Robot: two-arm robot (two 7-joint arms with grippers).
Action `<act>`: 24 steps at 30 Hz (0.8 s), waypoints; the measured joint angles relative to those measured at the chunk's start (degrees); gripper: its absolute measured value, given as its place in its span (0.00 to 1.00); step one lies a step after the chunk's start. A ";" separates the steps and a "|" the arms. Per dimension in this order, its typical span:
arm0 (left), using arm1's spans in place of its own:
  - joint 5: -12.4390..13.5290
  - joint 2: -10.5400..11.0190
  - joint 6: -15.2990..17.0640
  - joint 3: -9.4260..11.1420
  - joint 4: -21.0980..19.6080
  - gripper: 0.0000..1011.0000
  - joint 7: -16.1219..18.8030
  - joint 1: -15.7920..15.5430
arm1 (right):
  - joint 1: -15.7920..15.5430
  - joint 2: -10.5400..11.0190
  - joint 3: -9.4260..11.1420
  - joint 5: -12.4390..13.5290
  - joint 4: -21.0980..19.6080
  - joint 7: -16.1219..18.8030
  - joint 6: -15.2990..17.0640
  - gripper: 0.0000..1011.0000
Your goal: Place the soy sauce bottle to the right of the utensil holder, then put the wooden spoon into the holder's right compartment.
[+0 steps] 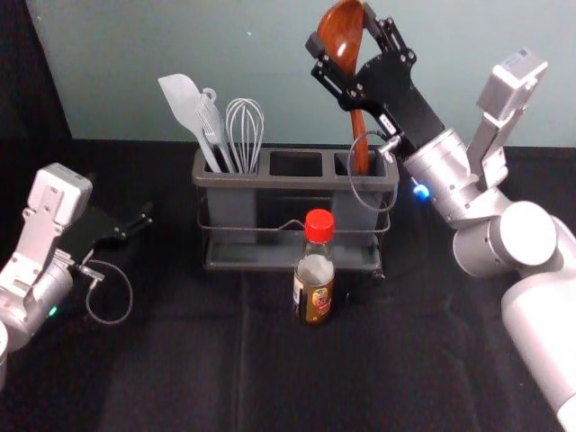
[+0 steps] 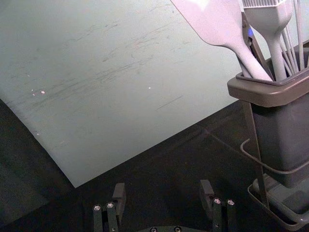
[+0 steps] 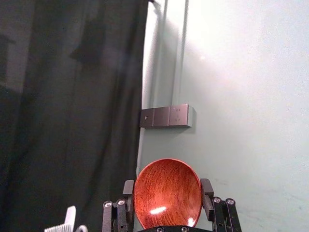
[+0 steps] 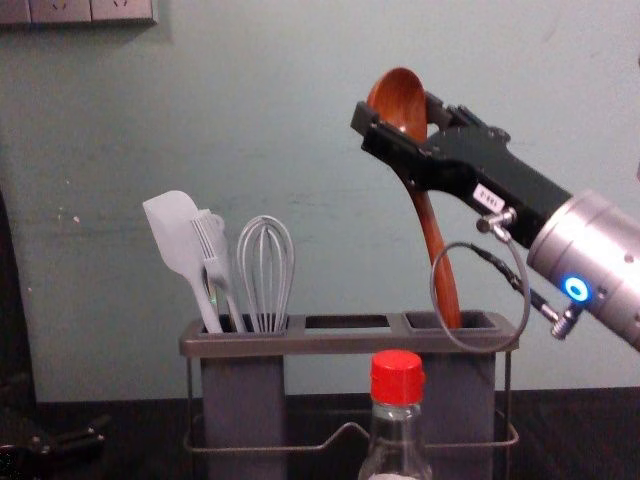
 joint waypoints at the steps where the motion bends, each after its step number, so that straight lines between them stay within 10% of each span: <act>1: 0.00 0.00 0.00 0.00 0.00 0.99 0.00 0.00 | -0.21 -0.18 0.15 0.09 0.22 0.00 -0.21 0.83; 24: 0.00 0.00 0.00 0.00 0.00 0.99 0.00 0.00 | -4.91 -2.87 3.37 2.64 4.29 2.19 -3.63 0.83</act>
